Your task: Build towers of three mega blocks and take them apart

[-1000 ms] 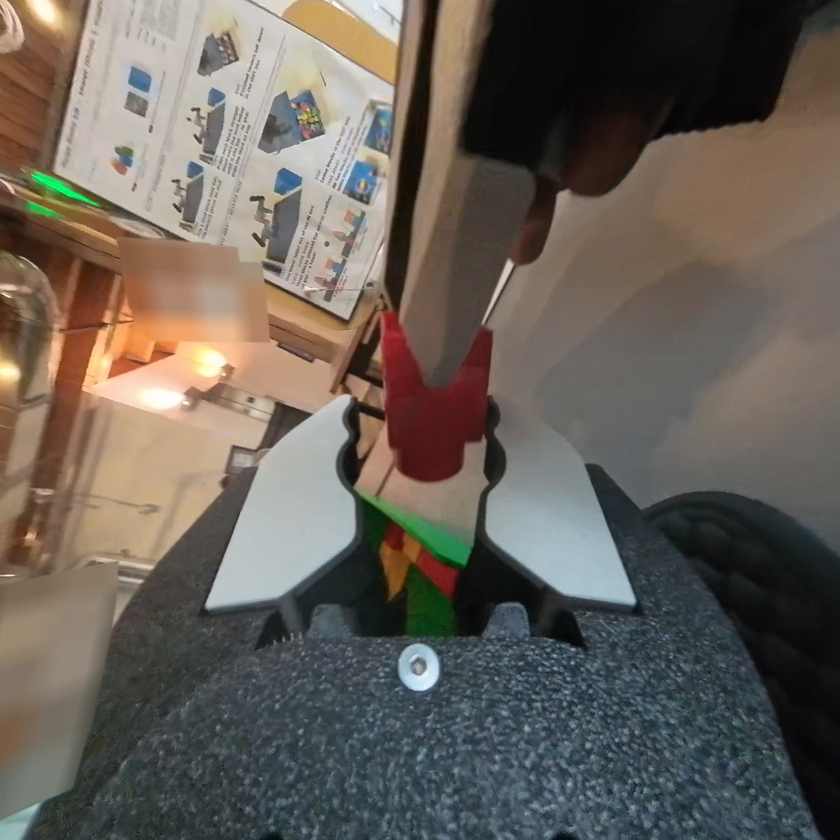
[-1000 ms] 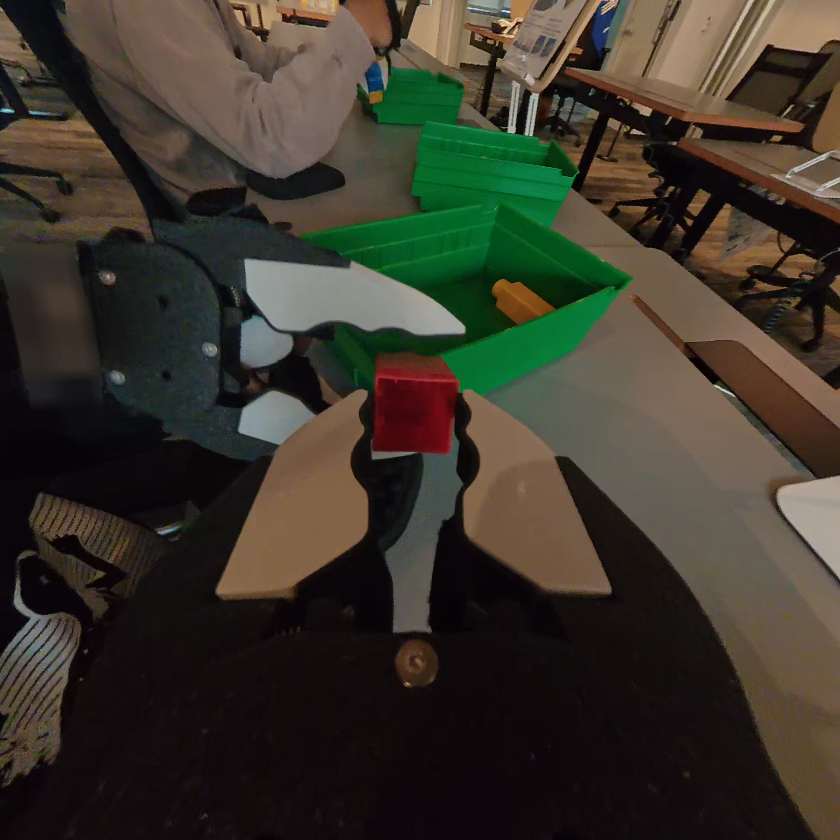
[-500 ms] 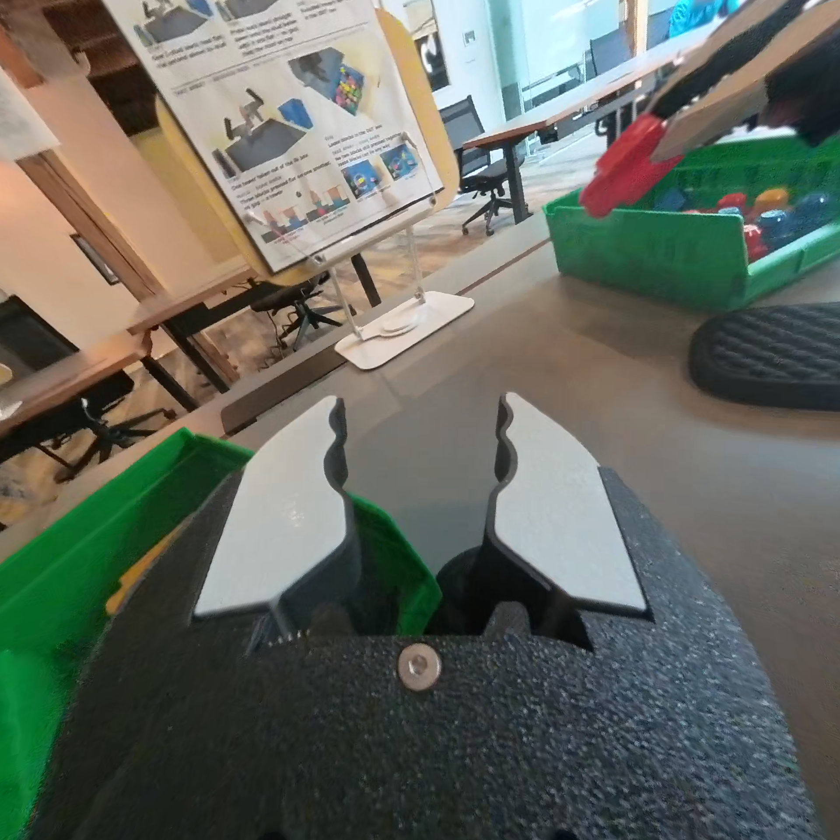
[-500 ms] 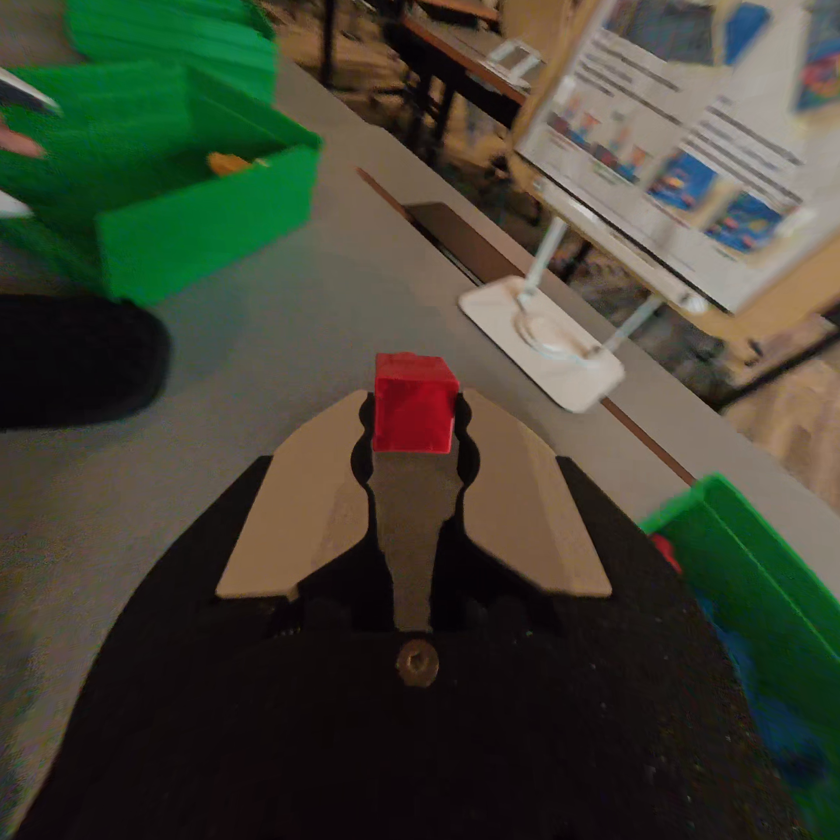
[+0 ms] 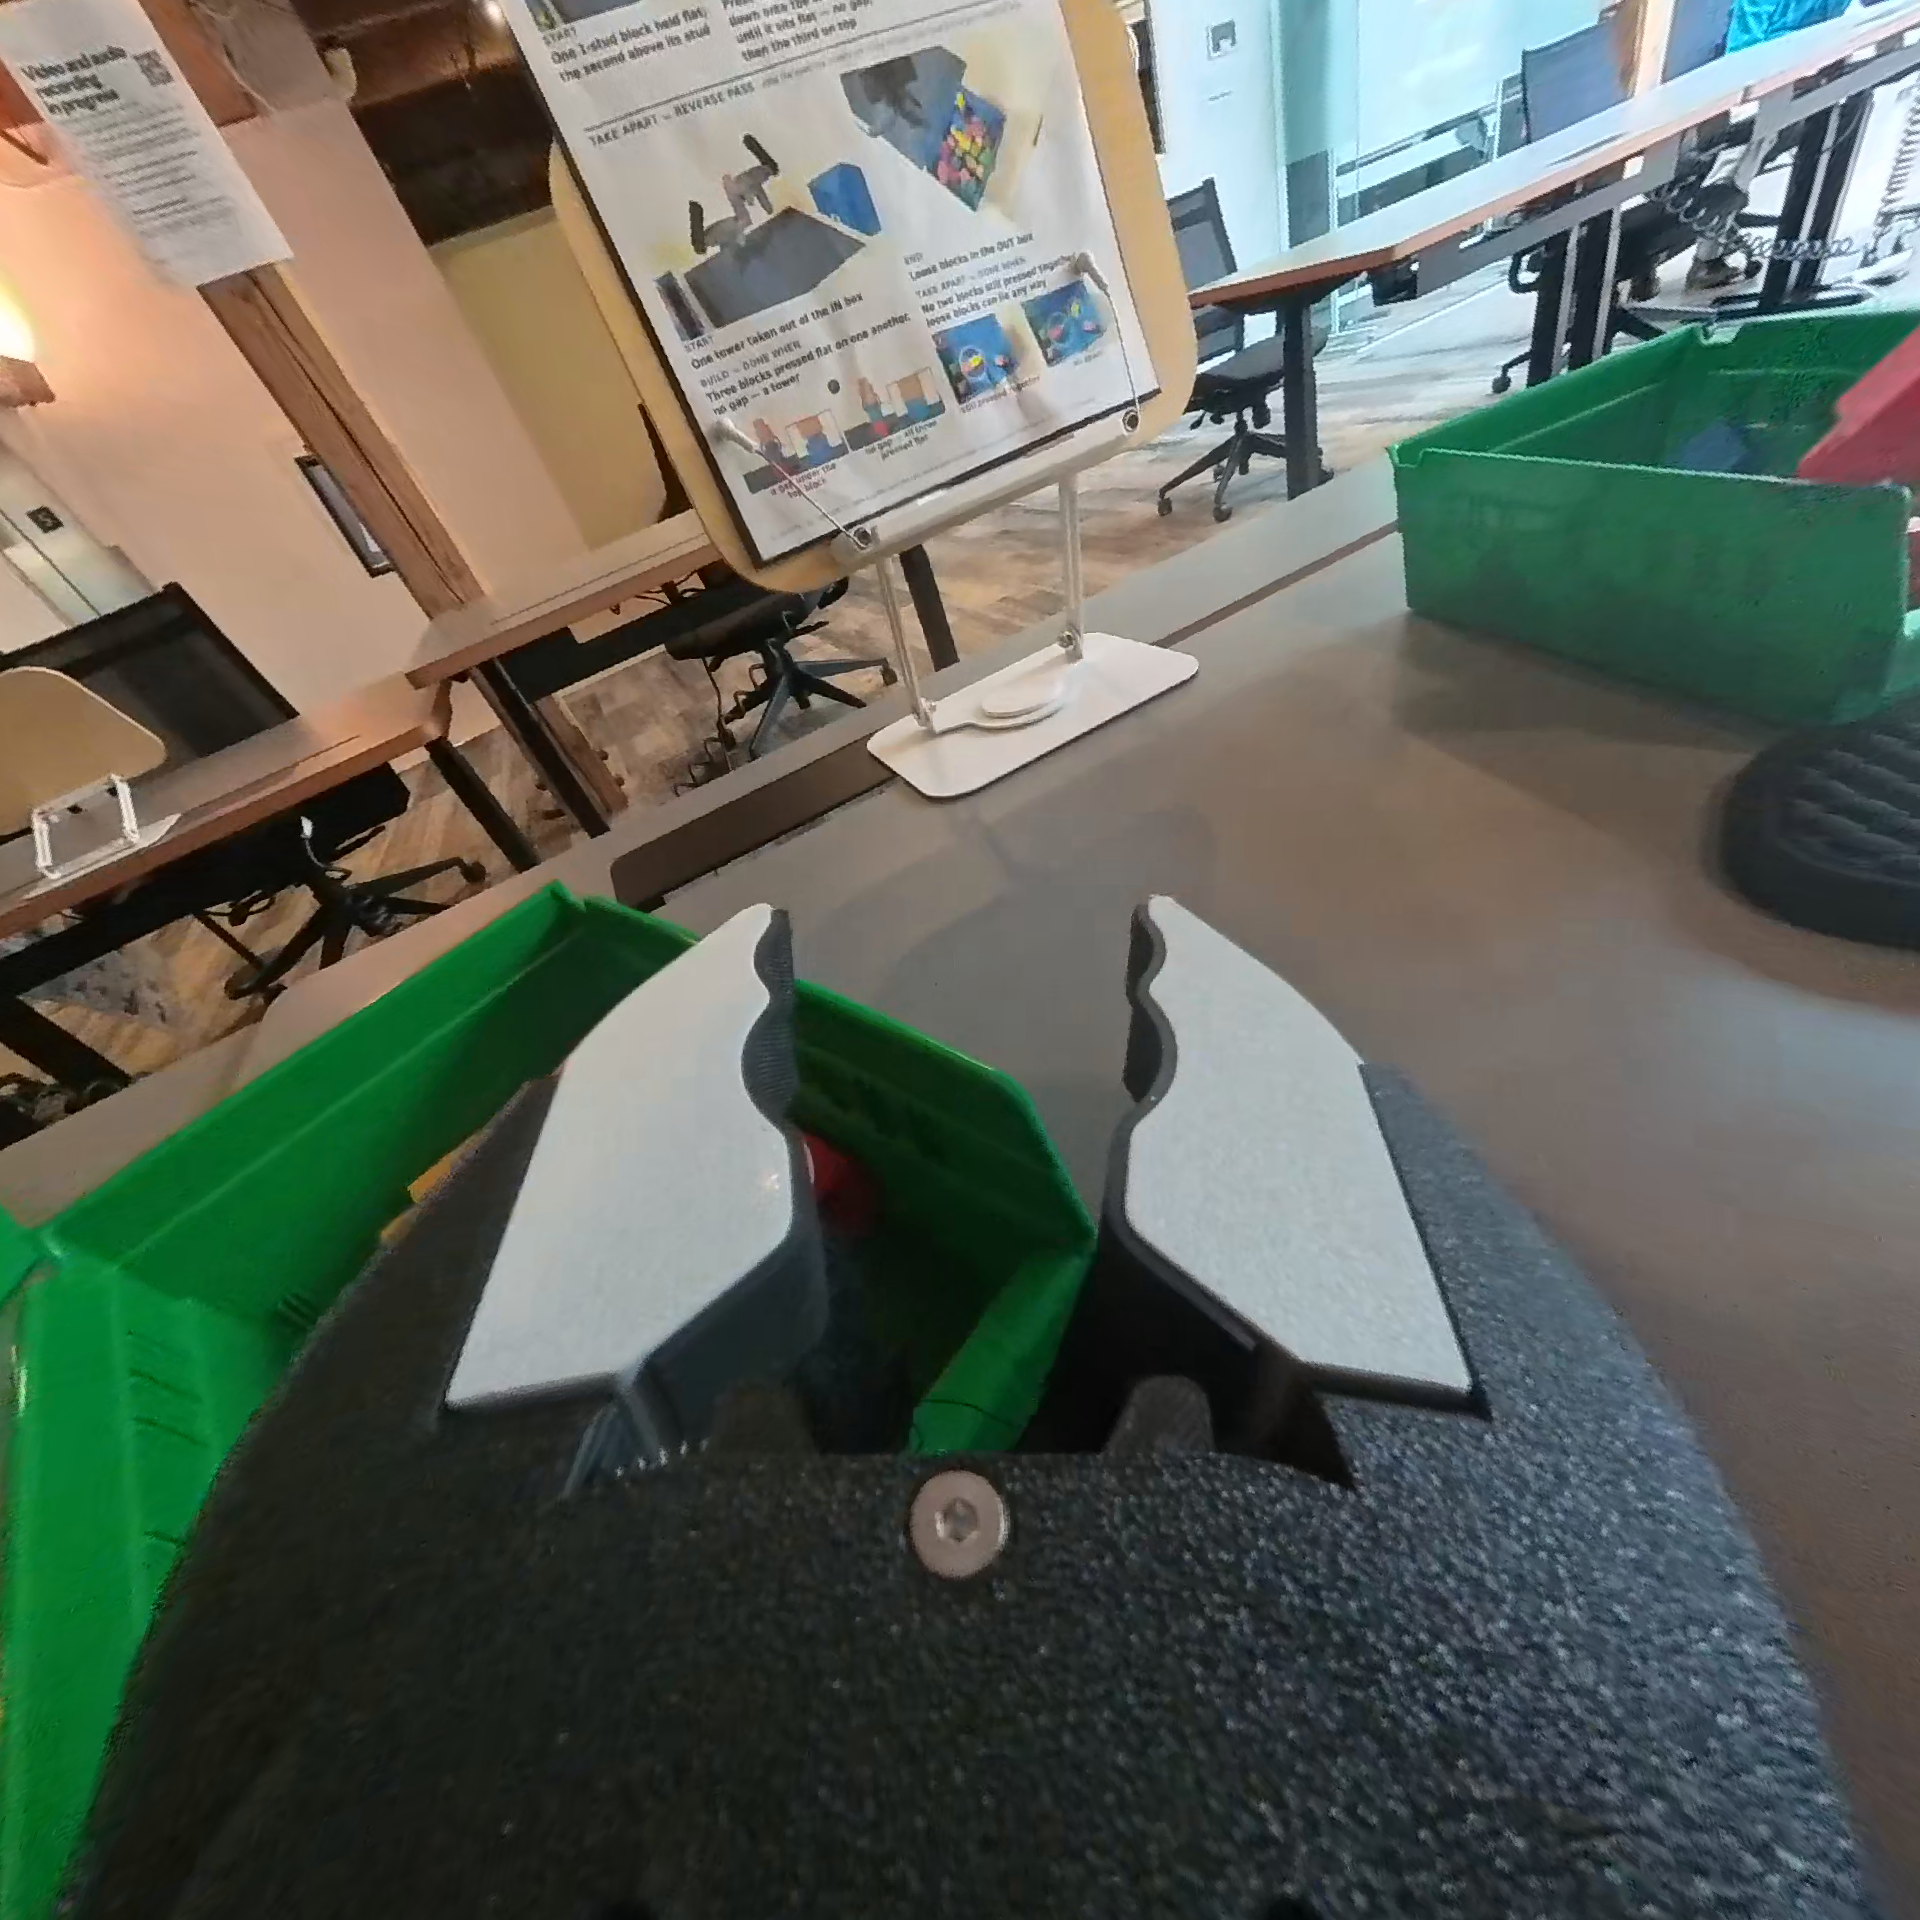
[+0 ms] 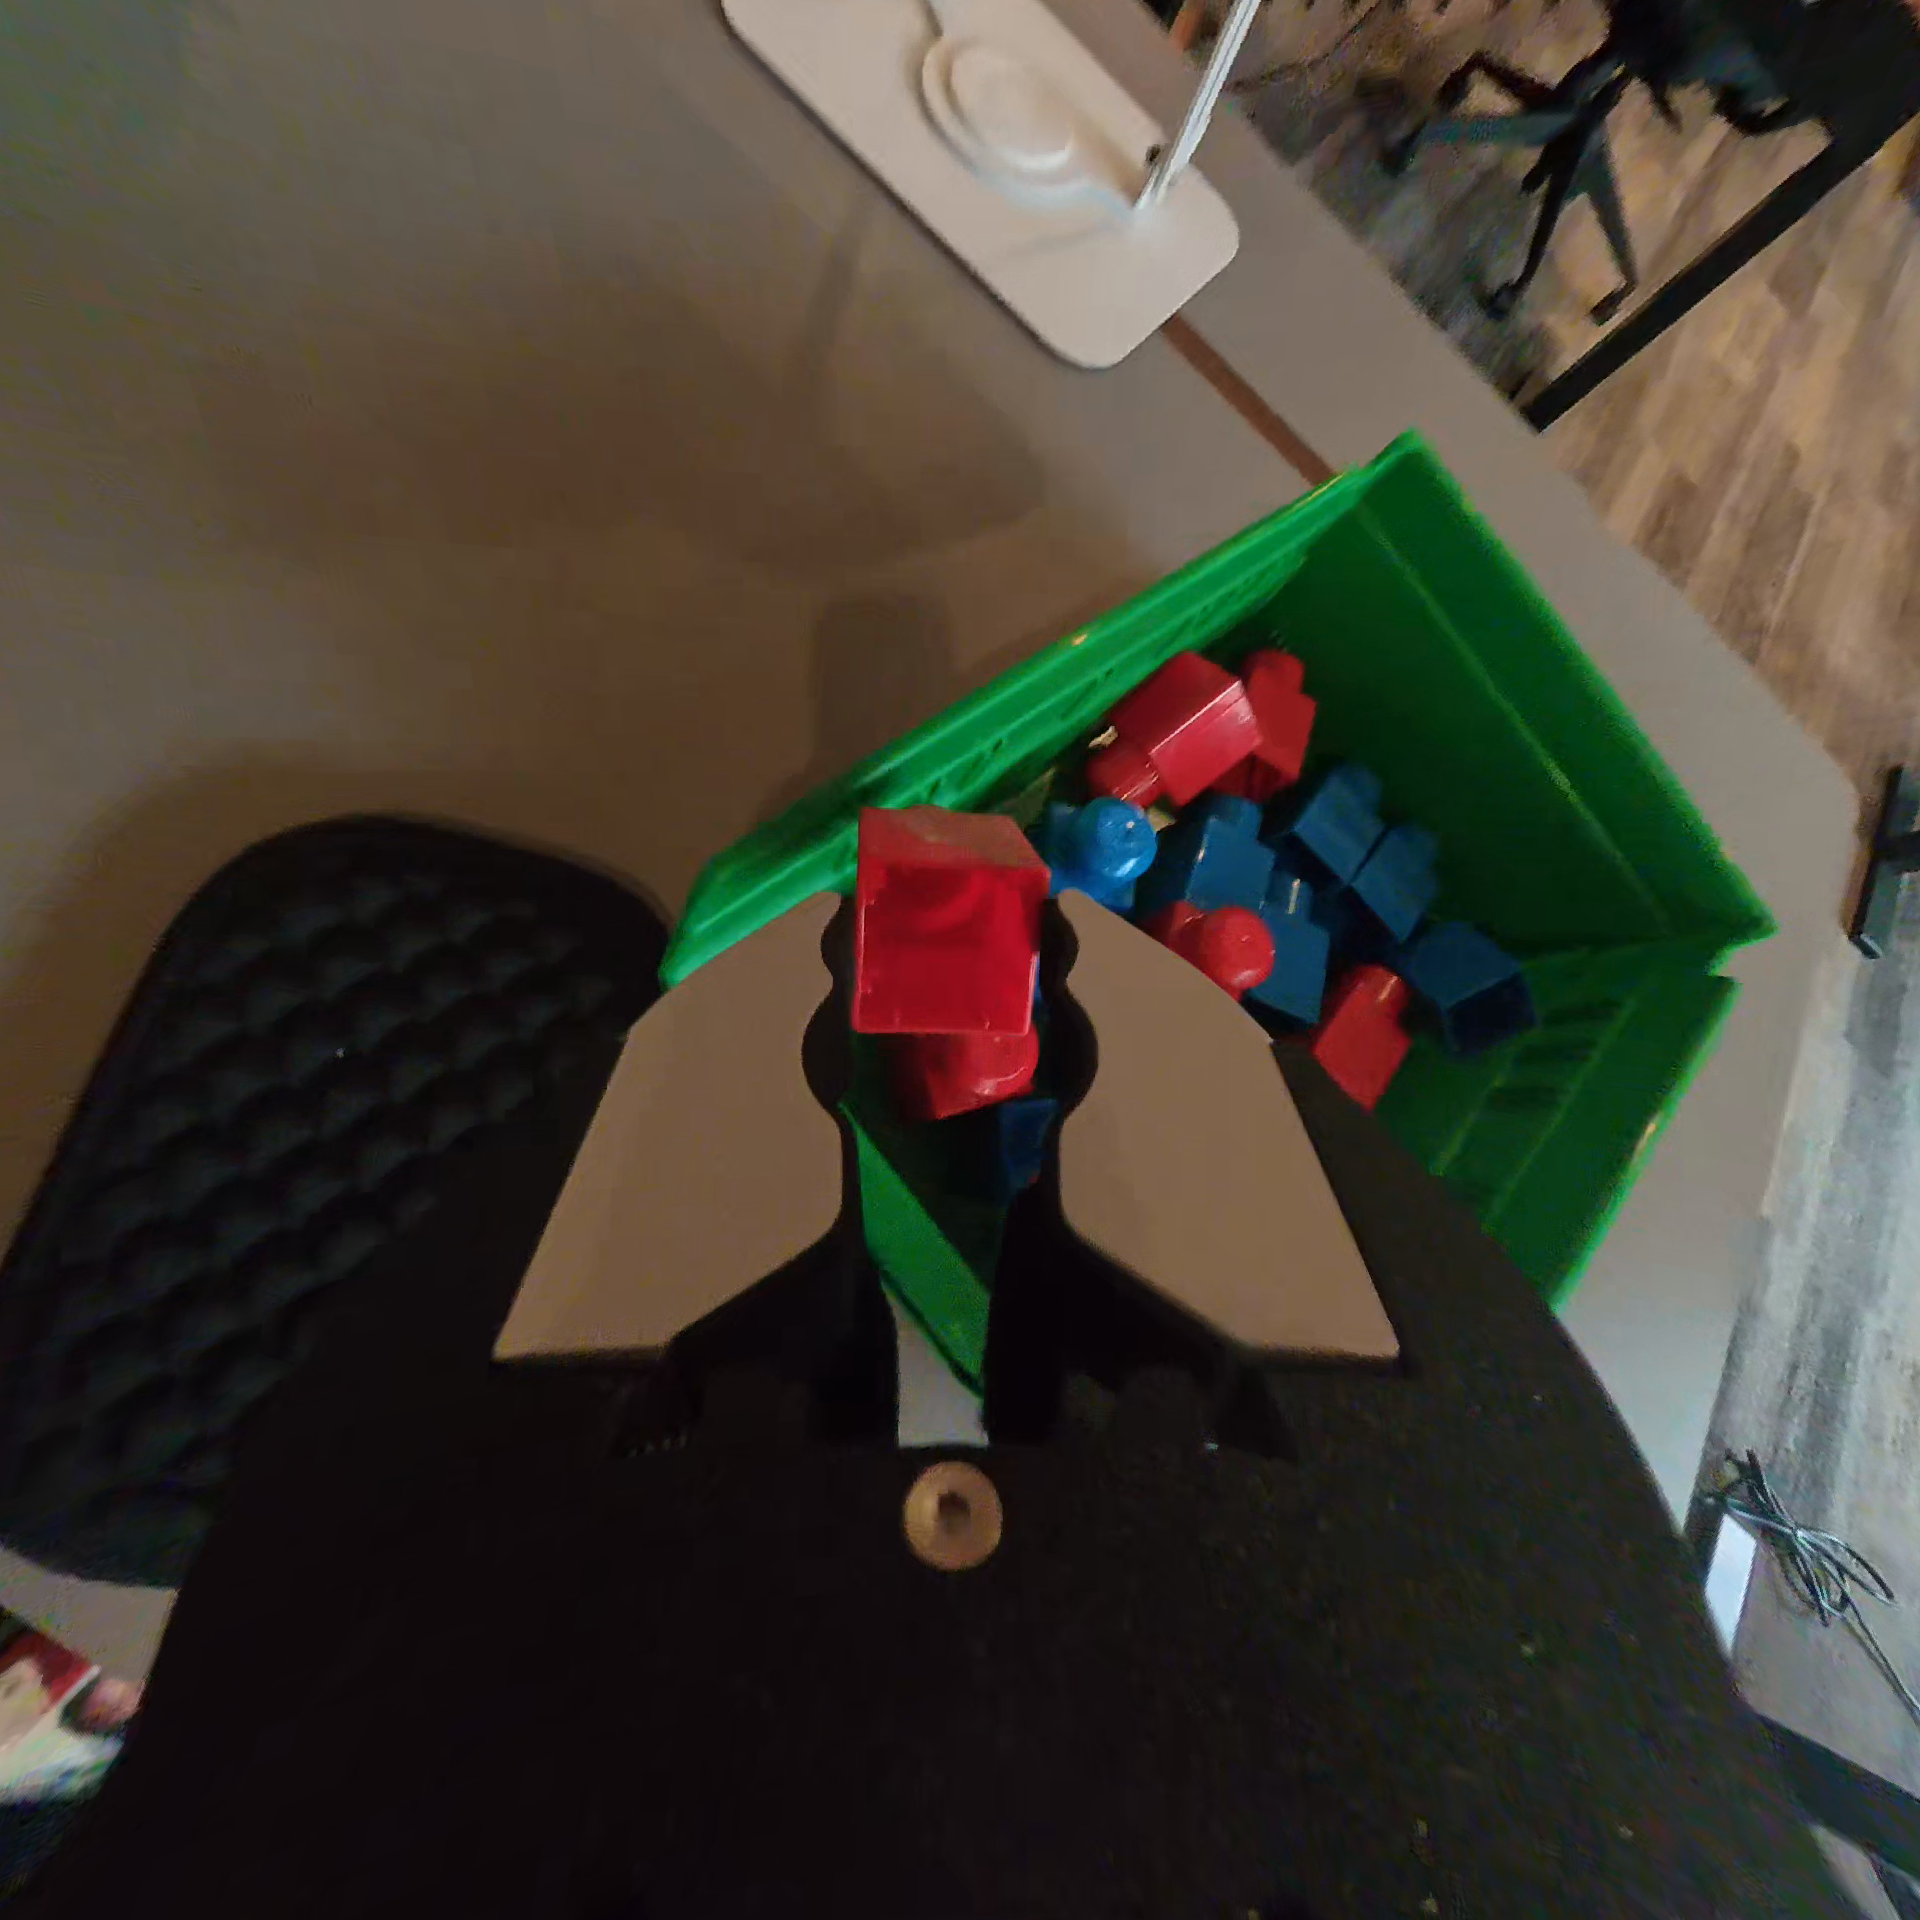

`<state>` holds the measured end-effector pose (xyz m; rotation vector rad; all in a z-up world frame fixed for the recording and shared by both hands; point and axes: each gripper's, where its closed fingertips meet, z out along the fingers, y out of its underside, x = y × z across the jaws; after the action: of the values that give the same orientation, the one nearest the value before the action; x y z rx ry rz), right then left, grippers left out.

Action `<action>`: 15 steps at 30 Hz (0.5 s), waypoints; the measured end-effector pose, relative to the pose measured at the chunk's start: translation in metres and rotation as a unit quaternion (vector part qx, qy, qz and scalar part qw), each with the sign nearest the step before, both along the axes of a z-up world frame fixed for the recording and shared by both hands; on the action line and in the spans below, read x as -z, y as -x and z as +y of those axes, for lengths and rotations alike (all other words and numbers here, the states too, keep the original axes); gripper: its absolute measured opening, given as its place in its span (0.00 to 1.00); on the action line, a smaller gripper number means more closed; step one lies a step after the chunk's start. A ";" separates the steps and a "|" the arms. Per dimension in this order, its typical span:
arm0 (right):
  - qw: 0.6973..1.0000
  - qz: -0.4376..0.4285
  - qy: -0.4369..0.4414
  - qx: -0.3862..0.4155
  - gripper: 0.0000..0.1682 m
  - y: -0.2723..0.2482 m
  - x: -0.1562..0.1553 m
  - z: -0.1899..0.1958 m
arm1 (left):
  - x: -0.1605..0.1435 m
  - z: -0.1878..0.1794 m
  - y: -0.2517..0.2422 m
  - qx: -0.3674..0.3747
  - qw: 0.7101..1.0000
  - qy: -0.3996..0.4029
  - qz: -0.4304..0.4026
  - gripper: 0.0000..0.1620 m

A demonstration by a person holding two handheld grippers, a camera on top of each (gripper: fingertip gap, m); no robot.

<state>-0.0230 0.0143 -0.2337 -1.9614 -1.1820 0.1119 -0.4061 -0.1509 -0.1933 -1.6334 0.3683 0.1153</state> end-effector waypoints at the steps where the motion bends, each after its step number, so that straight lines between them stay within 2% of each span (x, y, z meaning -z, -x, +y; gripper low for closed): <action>1: 1.000 -0.010 0.009 -0.002 0.20 -0.001 0.007 -0.001 | 0.000 0.001 -0.001 -0.001 1.000 0.000 0.002 0.38; 7: 0.996 -0.062 0.062 -0.016 0.20 0.000 0.045 -0.004 | -0.001 0.005 -0.004 -0.004 1.000 0.001 0.012 0.38; 15: 0.991 -0.100 0.089 -0.007 0.20 -0.001 0.071 0.005 | 0.002 0.002 0.001 -0.016 1.000 0.009 0.025 0.37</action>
<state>-0.0219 0.0192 -0.3050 -2.1598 -1.3556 0.0286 -0.4068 -0.1484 -0.1950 -1.6576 0.3813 0.1778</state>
